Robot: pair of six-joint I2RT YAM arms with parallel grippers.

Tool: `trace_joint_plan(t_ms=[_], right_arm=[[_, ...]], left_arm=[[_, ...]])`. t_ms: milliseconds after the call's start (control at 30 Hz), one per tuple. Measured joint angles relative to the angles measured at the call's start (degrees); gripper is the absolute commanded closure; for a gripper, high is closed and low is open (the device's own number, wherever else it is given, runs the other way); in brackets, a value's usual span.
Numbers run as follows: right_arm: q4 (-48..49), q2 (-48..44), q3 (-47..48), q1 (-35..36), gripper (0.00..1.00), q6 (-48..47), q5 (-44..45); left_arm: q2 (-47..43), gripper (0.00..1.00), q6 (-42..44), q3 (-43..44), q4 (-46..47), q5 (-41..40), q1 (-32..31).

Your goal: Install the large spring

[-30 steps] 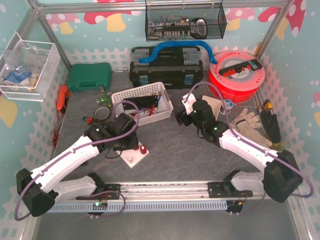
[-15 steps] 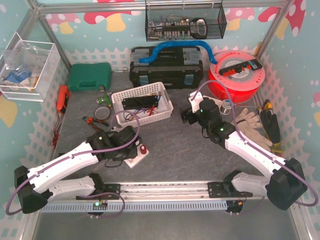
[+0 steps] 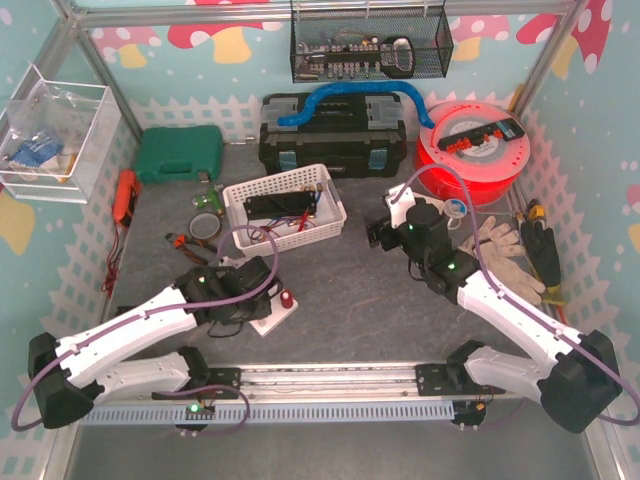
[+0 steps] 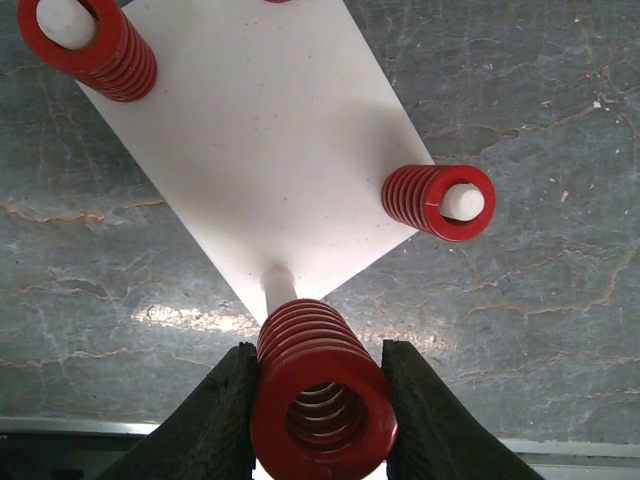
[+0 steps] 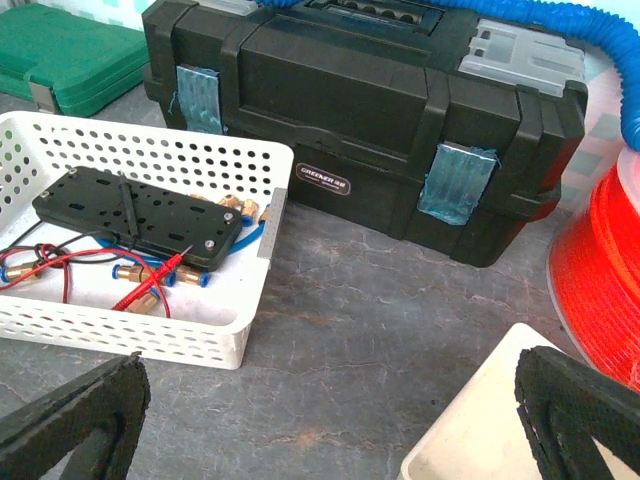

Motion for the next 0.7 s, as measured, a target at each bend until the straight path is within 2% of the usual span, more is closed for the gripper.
trace_joint_plan(t_ms=[300,567,700], right_arm=[[0.0,-1.4,-0.8,0.0,0.01,1.8,0.5],[-0.1,-2.1,-1.1,0.0,0.01,2.3,0.5],[-0.1,-3.1,-1.6,0.0,0.01,2.8,0.5]], left_arm=[[0.0,0.99,0.3,-2.8,0.9,-0.3,0.0],[0.1,0.94,1.2,-4.7,3.9,-0.7,0.0],[0.9,0.89,1.6,-5.9,5.0,-0.5,0.0]])
